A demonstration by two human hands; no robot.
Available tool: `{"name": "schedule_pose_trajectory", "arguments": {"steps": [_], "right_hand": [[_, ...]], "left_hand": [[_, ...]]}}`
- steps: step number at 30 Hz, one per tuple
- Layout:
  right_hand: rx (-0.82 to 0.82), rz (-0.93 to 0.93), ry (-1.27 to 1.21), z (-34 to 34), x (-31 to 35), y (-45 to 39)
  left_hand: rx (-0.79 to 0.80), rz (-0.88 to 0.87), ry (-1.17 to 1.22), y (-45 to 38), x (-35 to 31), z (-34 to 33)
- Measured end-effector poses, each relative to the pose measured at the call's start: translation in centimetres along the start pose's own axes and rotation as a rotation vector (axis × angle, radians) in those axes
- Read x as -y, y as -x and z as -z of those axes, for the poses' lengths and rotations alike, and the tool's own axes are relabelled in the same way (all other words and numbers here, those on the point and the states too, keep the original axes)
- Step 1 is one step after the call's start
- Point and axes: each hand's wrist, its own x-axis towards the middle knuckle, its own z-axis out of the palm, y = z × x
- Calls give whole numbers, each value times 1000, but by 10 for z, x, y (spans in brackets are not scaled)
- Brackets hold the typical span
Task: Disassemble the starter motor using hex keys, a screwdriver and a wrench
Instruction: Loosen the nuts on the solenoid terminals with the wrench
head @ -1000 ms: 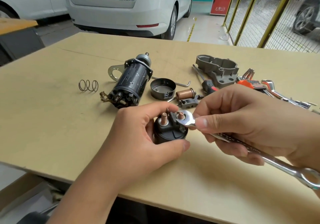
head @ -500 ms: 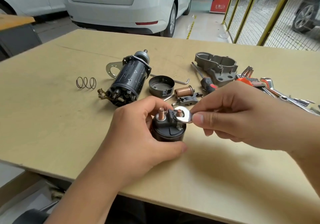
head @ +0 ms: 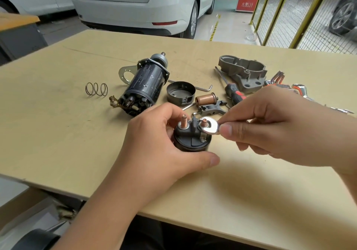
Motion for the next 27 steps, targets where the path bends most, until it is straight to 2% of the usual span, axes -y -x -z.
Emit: {"name": "schedule_pose_trajectory", "arguments": {"steps": [7, 11, 16, 20, 25, 27], "right_hand": [[72, 59, 26, 4, -7, 0], [103, 121, -63, 5, -11, -4], [-162, 218, -173, -6, -15, -9], [-263, 302, -34, -29, -7, -13], [-423, 271, 106, -33, -6, -16], [-438, 269, 108, -31, -7, -16]], "left_hand": [[191, -10, 165, 1, 2, 3], [224, -1, 150, -1, 5, 4], [145, 5, 102, 1, 2, 2], [86, -30, 43, 2, -3, 1], [12, -63, -23, 2, -5, 2], [-2, -68, -30, 2, -6, 1]]}}
